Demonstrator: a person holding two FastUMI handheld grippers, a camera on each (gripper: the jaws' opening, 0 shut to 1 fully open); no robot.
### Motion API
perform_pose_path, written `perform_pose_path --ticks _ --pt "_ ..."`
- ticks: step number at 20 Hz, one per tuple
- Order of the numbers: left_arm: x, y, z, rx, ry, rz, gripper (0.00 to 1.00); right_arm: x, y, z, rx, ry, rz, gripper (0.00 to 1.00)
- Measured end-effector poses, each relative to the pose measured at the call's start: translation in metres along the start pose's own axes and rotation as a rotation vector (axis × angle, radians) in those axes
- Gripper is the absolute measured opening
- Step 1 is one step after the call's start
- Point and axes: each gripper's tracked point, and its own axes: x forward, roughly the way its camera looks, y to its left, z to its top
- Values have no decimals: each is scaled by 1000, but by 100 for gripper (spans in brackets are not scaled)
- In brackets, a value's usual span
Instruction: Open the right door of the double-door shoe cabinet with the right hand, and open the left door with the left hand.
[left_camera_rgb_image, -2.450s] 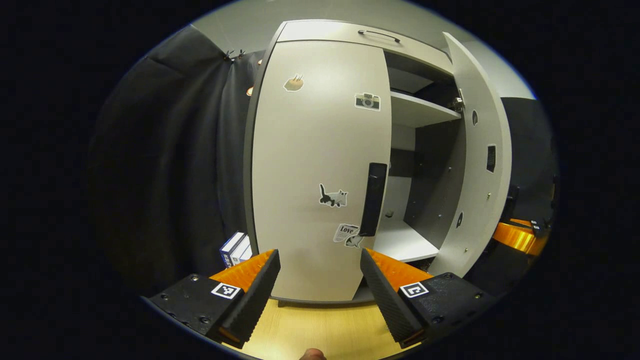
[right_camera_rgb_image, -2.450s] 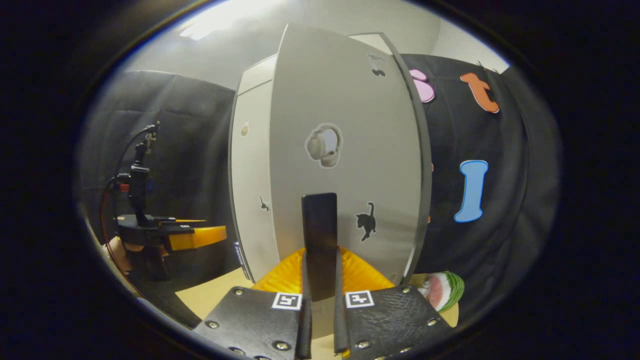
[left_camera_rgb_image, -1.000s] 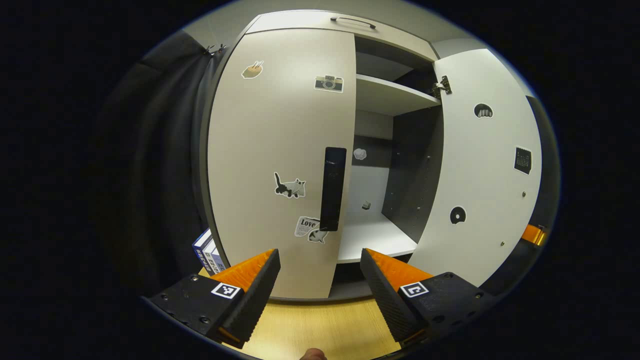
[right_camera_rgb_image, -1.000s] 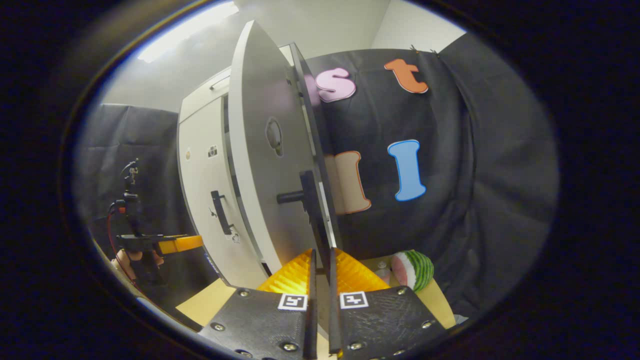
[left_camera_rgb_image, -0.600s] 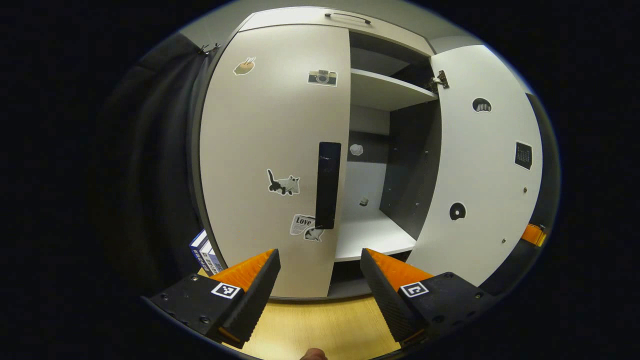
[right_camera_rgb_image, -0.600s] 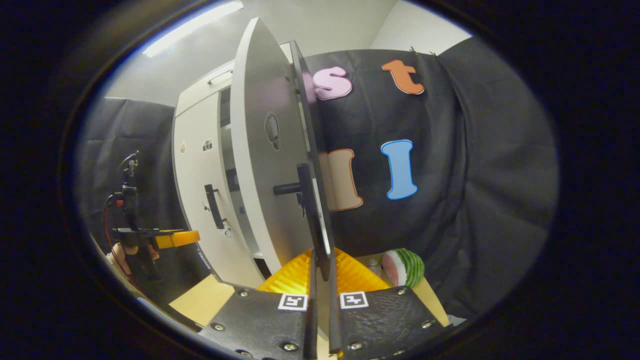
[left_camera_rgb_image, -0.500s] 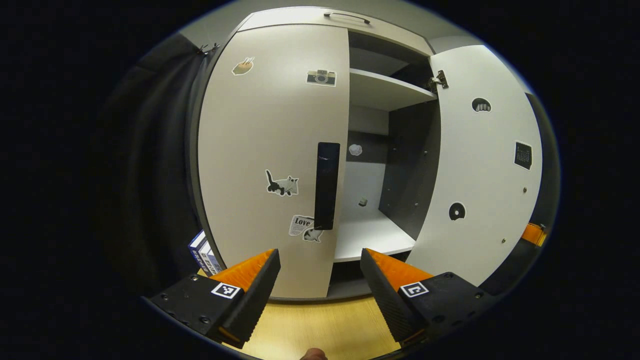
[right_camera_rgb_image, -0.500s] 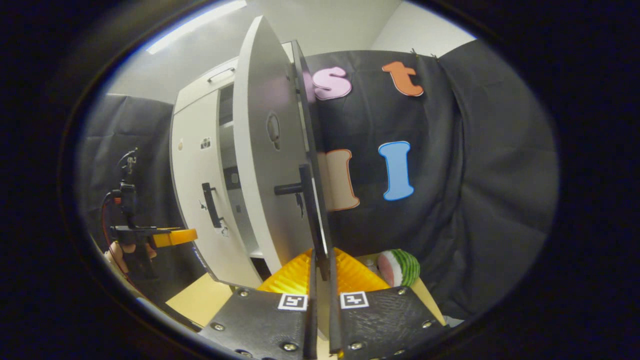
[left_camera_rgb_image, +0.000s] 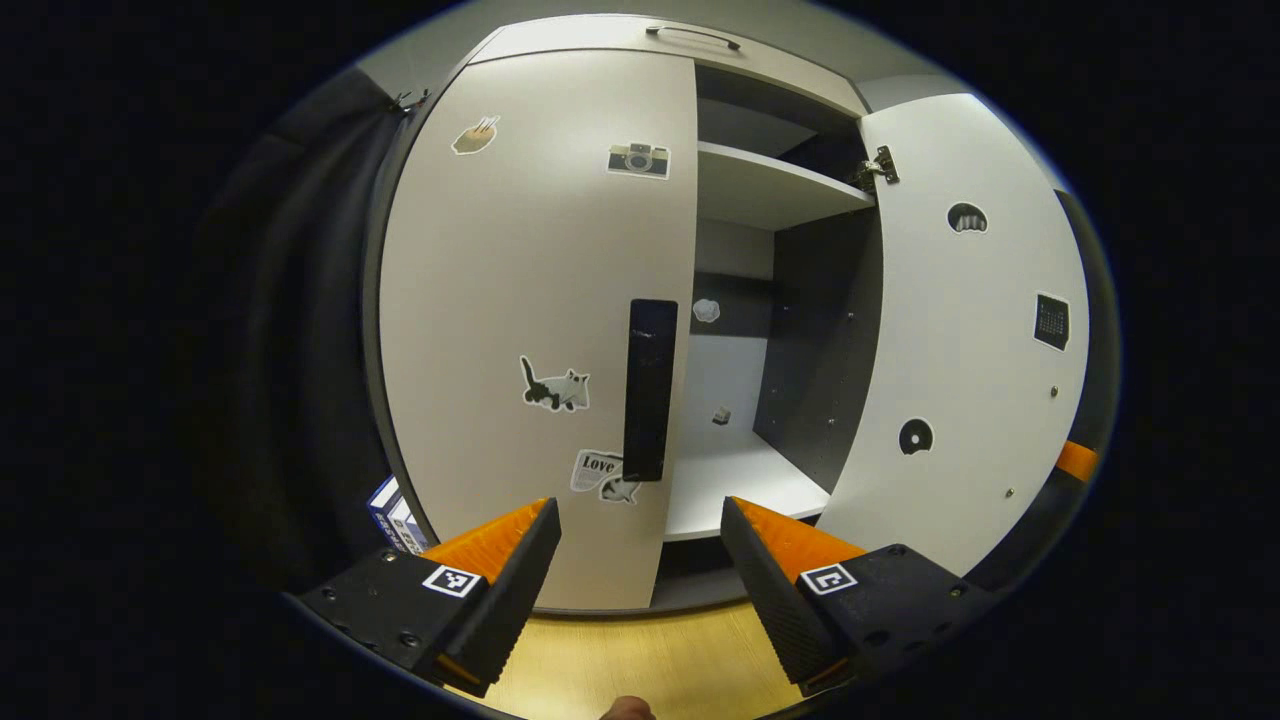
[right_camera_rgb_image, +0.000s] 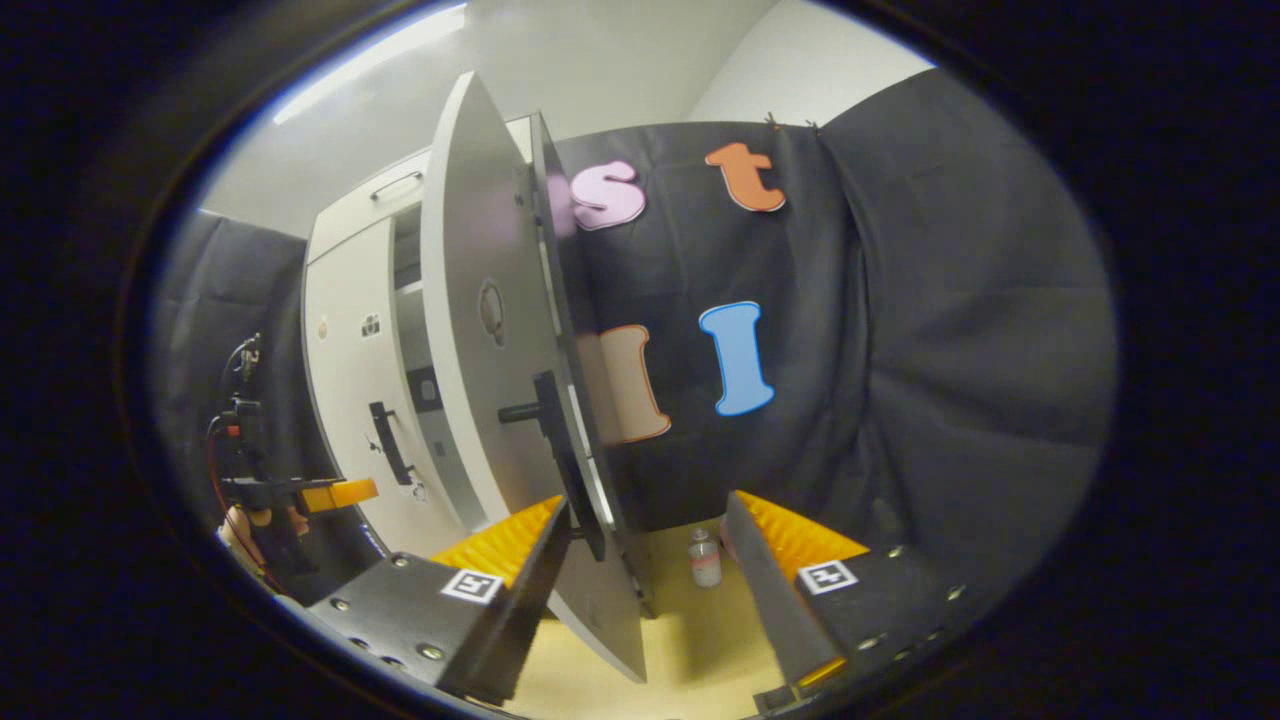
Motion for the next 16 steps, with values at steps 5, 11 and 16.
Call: perform_pose_path --ticks 5,11,16 --pt "28 4 15 28 -31 17 100 -17 -19 3 1 -20 -68 98" --pt "58 14 25 44 -48 47 100 -22 -33 1 -8 -9 -127 98" --pt "76 15 36 43 -73 53 97 -21 -36 -4 -11 6 -148 98"
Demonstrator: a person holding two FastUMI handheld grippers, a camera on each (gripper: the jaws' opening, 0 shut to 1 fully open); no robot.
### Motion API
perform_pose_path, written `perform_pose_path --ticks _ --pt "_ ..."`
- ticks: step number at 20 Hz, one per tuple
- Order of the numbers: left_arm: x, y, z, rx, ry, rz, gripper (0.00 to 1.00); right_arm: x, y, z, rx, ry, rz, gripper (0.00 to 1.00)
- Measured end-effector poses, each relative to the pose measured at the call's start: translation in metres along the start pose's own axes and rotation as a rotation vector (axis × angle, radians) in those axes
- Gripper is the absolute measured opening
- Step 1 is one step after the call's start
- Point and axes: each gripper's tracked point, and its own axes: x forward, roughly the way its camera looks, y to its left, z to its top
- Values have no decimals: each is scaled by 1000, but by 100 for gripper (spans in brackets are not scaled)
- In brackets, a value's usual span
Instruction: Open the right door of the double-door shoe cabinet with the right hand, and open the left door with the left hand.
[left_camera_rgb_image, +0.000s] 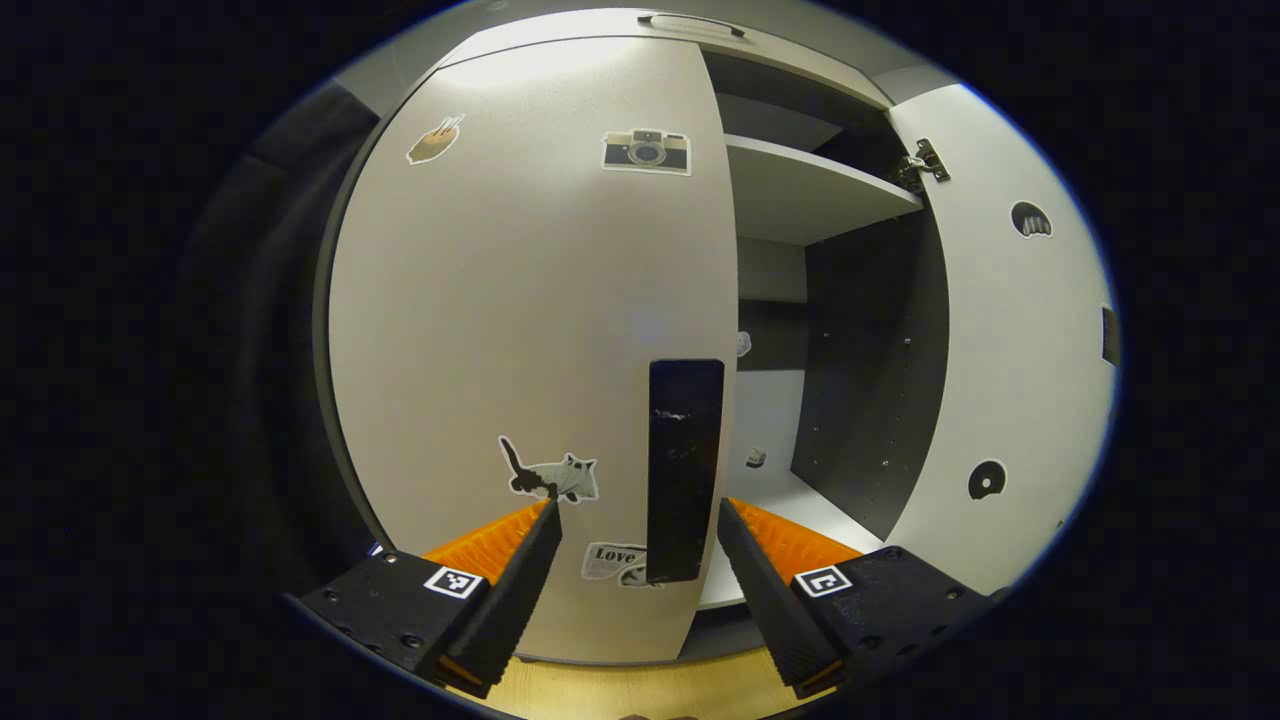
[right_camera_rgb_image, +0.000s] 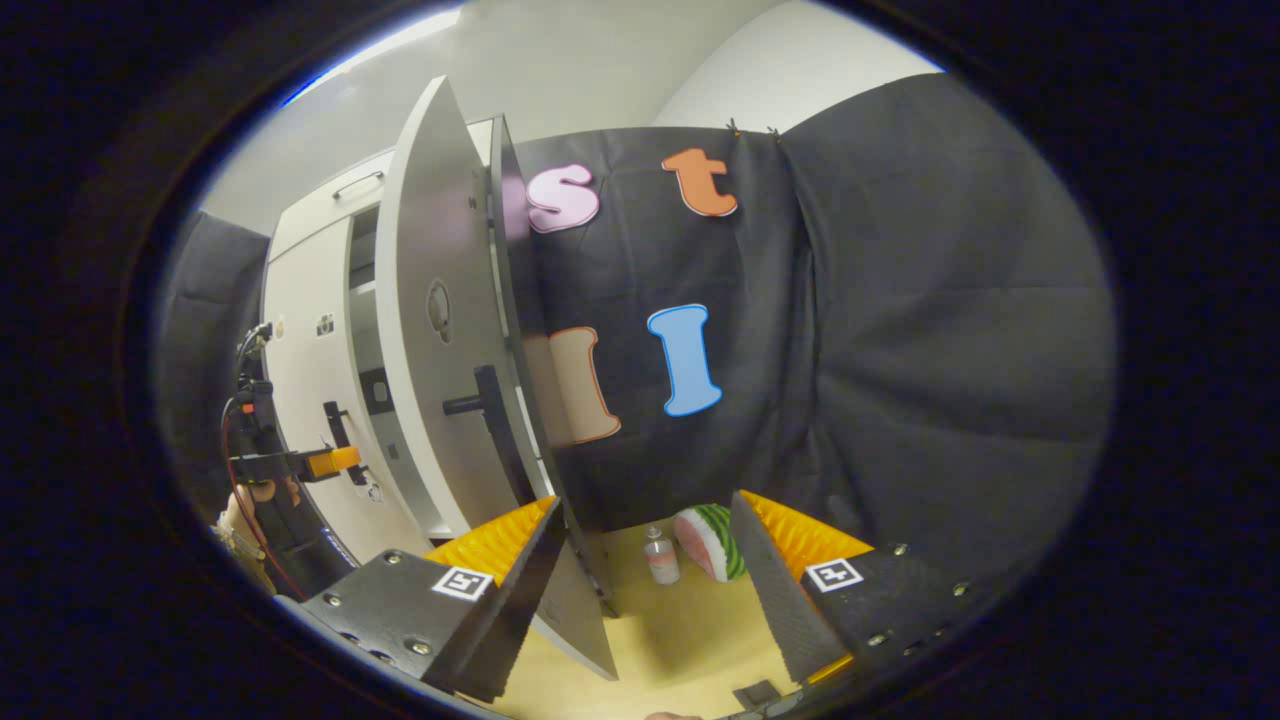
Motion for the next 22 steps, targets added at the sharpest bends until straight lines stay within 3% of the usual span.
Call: perform_pose_path --ticks 7,10,22 --pt "15 -15 -9 -11 31 -55 58 1 3 -3 -8 21 -1 98" --pt "17 -16 -9 -8 21 -32 34 3 6 -4 -18 28 0 98" --pt "-11 -15 -12 14 1 -109 26 22 23 -5 -24 44 38 98"
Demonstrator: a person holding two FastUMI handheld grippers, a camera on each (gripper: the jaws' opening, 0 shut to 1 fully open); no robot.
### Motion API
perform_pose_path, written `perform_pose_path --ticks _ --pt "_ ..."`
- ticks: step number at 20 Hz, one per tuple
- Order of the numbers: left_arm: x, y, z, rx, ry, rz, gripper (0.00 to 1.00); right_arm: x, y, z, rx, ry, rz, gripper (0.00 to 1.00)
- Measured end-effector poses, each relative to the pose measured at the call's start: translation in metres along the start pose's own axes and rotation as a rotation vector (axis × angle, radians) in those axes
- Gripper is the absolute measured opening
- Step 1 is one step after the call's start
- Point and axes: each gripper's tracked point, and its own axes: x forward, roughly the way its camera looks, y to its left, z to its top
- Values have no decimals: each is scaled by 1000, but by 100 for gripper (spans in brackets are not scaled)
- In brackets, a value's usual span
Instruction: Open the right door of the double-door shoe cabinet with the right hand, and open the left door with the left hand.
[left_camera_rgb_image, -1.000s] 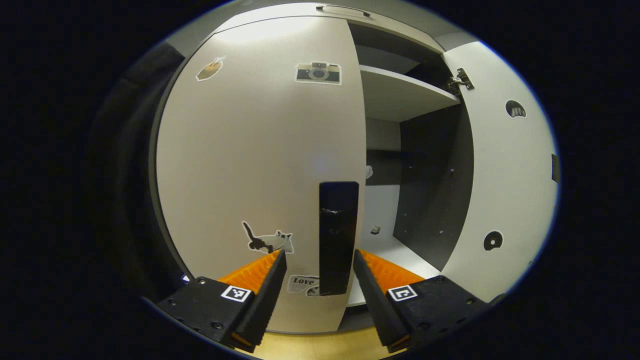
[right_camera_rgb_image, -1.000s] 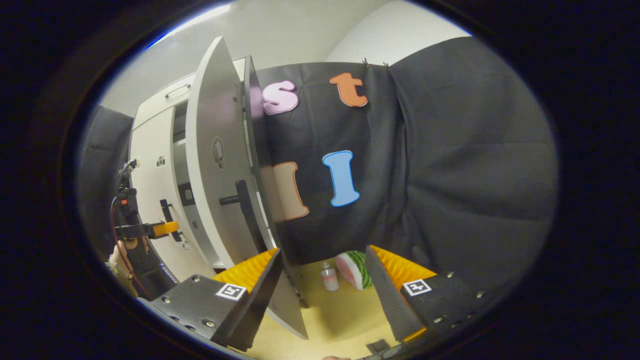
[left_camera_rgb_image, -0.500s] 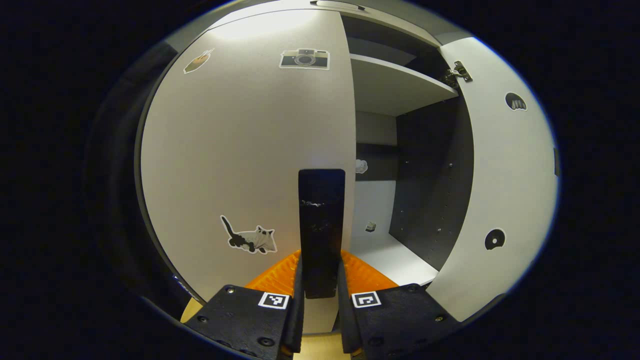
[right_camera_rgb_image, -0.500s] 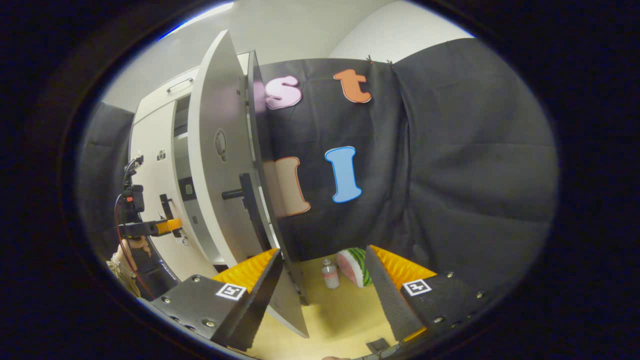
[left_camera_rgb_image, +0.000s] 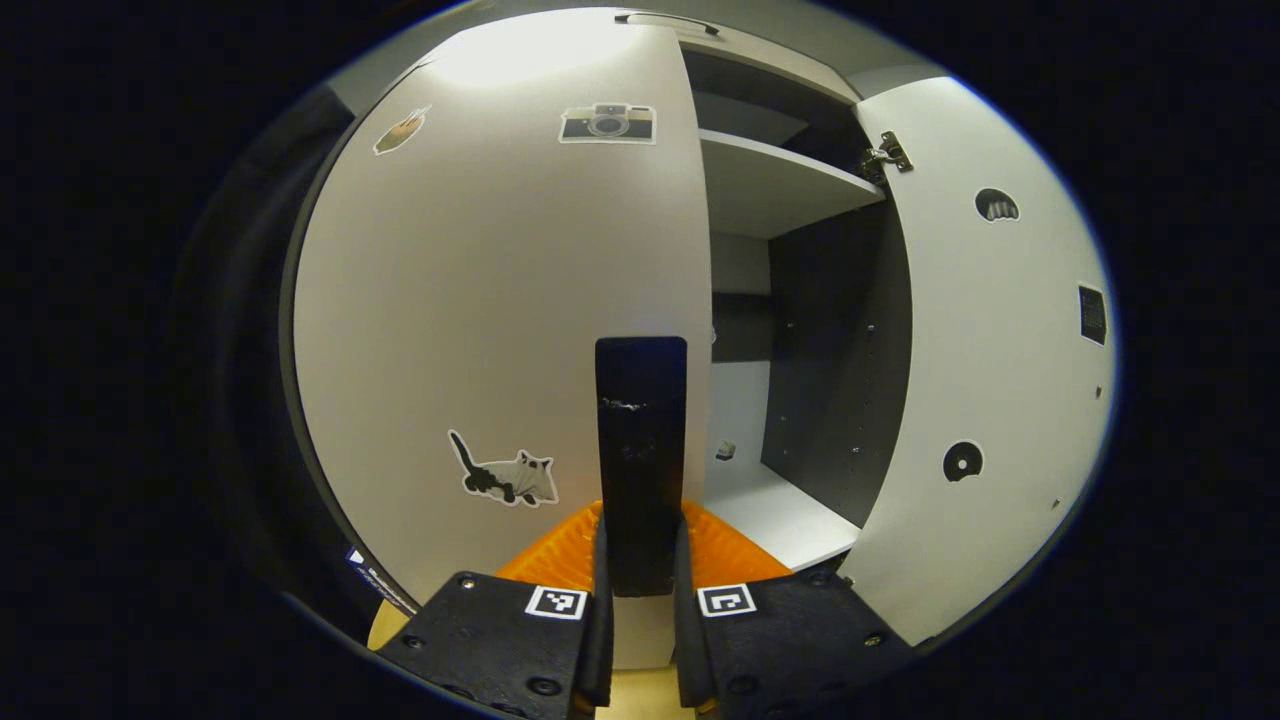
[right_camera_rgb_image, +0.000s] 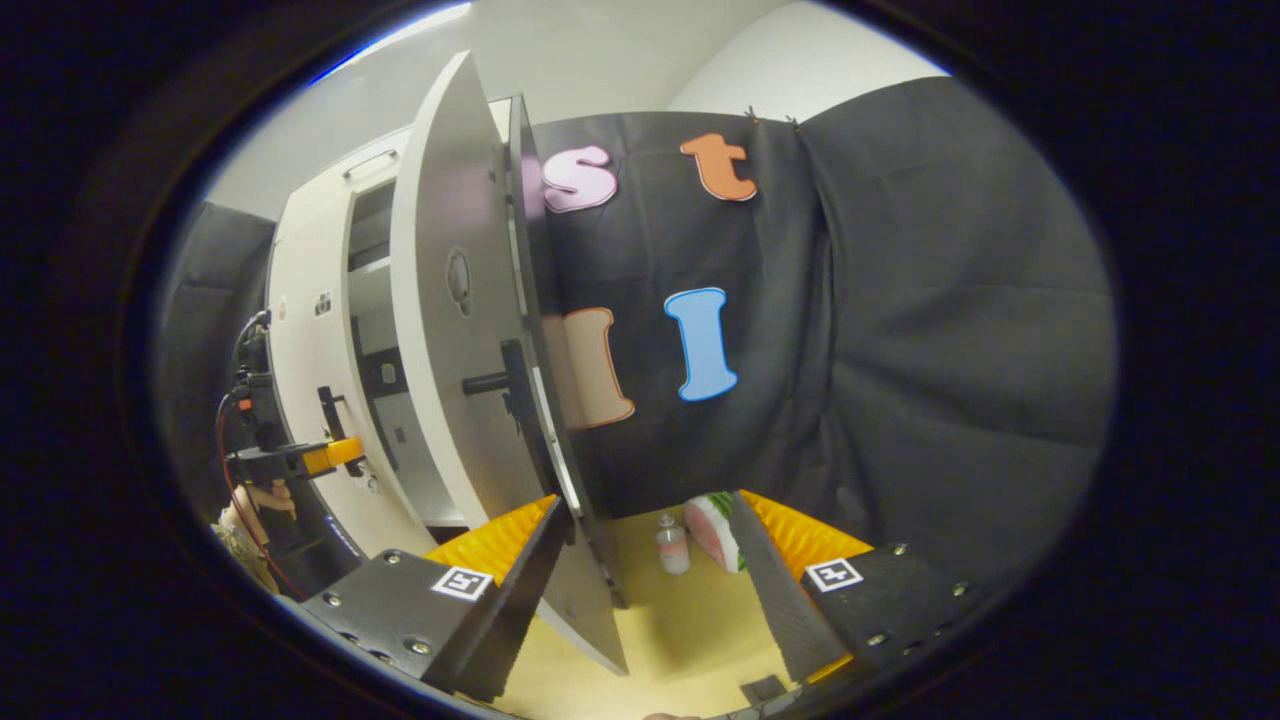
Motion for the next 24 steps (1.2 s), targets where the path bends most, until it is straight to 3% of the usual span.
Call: perform_pose_path --ticks 11,24 --pt "-34 1 -3 3 9 -98 26 16 11 -3 -11 11 39 98" --pt "-68 9 -8 15 12 -150 26 17 12 -7 28 7 60 99"
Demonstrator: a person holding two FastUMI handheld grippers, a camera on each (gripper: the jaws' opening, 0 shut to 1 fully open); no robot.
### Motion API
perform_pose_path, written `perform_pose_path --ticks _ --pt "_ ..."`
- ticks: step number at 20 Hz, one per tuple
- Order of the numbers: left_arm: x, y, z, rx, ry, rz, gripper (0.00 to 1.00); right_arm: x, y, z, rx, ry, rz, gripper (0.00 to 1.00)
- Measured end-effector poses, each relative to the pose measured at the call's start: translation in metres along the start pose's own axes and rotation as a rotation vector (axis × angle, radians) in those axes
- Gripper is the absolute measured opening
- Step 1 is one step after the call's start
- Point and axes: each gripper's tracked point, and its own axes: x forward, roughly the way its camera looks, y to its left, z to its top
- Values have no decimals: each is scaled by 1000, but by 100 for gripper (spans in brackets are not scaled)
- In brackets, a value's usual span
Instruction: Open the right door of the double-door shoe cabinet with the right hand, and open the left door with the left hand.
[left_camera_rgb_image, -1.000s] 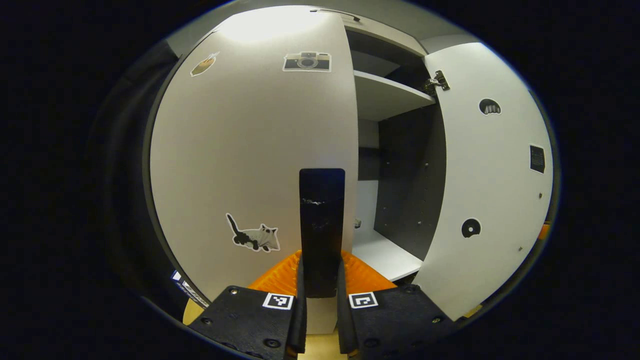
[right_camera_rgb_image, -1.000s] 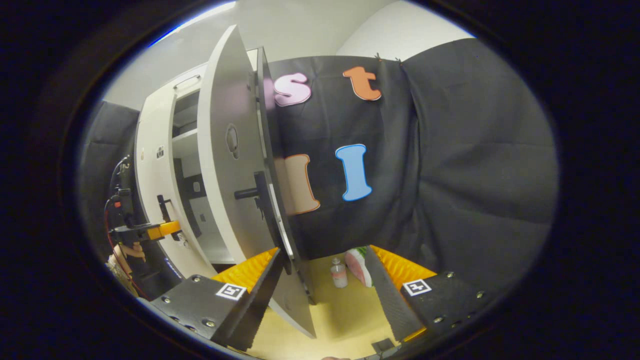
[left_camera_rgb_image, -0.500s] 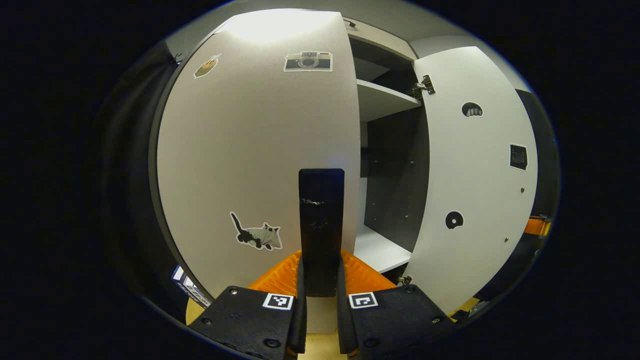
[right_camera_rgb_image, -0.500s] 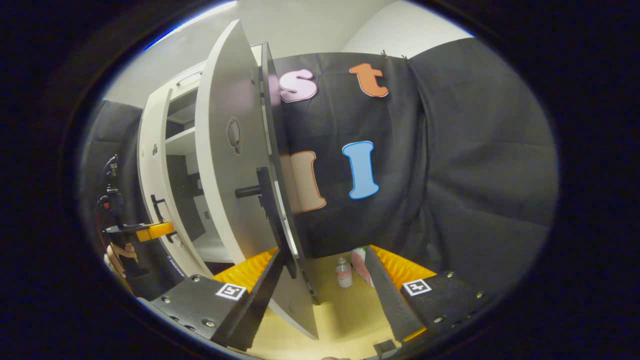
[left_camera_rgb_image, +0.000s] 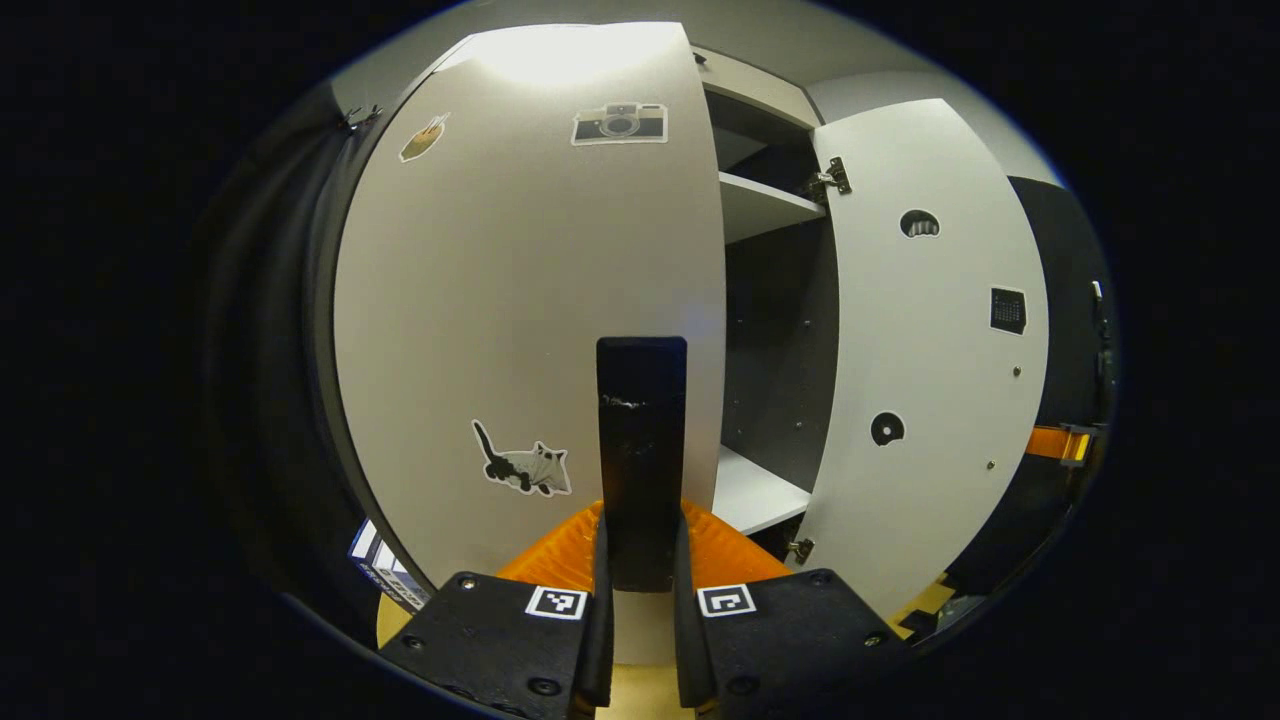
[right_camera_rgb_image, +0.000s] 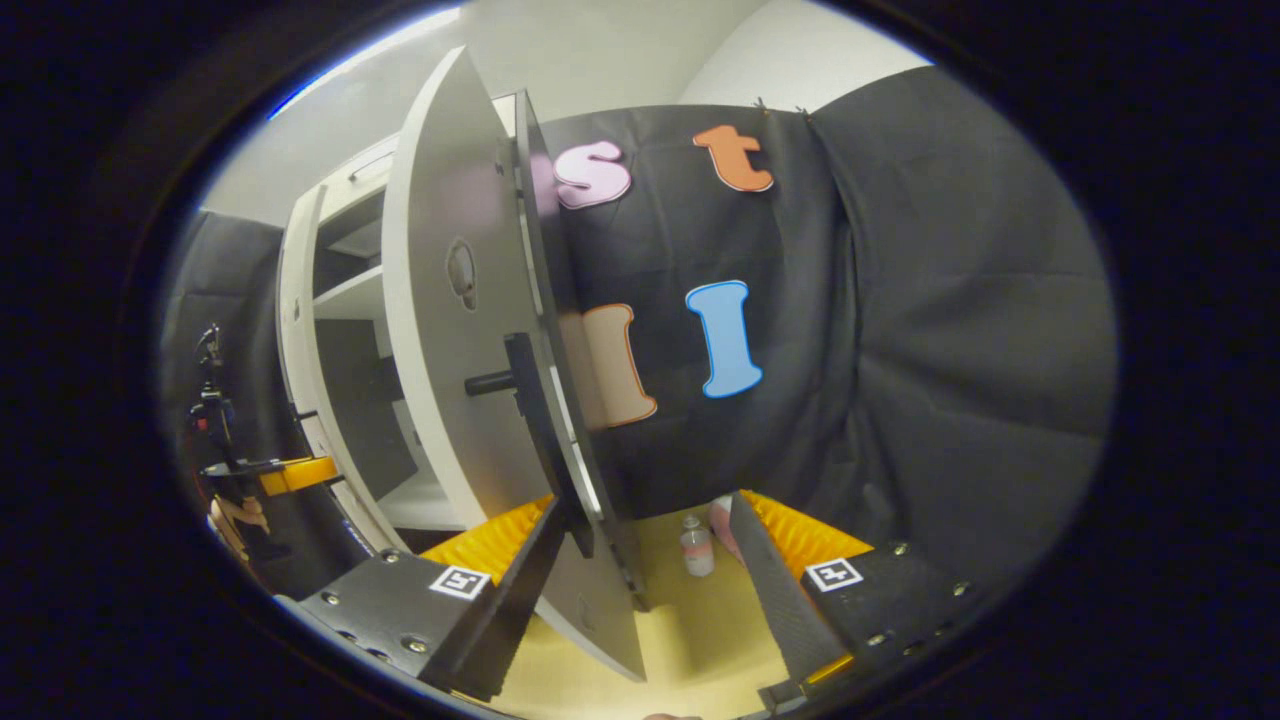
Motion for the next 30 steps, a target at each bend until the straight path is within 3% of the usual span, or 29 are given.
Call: perform_pose_path --ticks 9,10,11,13,14,22,30 --pt "-33 7 -2 8 -20 -47 26 0 0 -2 4 9 18 99" --pt "-34 7 -3 9 -22 -55 26 0 0 -2 5 9 20 94" --pt "-36 8 -3 10 -22 -62 26 1 0 -2 7 9 23 99" --pt "-44 11 -3 14 -27 -71 26 1 0 -3 14 8 27 99" --pt "-47 13 -3 18 -30 -75 26 1 0 -3 16 9 28 94" --pt "-81 31 -8 33 -75 -143 26 1 0 -2 9 10 31 99" --pt "-120 66 -10 40 -84 -138 25 -1 -1 -1 1 8 23 99"
